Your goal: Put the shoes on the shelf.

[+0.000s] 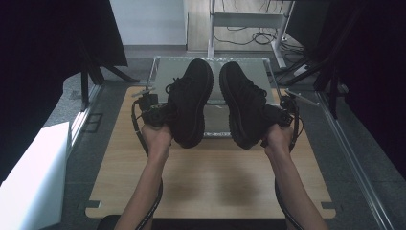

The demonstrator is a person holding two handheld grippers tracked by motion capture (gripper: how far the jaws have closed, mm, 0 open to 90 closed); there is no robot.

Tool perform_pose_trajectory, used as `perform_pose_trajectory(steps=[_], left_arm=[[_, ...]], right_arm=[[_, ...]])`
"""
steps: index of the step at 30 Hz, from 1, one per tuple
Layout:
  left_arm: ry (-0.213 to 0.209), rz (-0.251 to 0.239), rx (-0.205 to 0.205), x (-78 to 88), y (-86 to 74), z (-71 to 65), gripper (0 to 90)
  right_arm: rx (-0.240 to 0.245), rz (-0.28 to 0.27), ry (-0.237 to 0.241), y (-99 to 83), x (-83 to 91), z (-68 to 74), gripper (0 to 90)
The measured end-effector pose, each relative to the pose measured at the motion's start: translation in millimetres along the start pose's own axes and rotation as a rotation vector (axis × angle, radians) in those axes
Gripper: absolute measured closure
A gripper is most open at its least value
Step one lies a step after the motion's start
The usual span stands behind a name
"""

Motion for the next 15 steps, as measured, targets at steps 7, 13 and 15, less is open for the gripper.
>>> perform_pose_trajectory(steps=[7,13,15], left_arm=[[0.033,-0.014,0.026,-15.7,13.2,-0.1,78.2],[0.083,-0.013,0.022,-28.0,19.5,1.8,77.9],[0.101,-0.010,0.021,-31.9,21.2,2.2,77.8]], right_arm=[[-0.013,-0.007,-0.030,9.0,-16.0,1.3,76.1],[0.007,-0.021,-0.079,18.2,-29.5,0.8,76.1],[0.024,-0.022,-0.100,20.8,-33.6,1.3,76.1]])
Point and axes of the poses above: each handheld gripper's, and its own axes: x roughly backward along the jaws, y roughly out of its top, z roughly to its left, the point moved 9 cm from there along -x, roughly forward along the jaws, and after that the axes turned 7 degrees about -z, right-handed, at the moved point
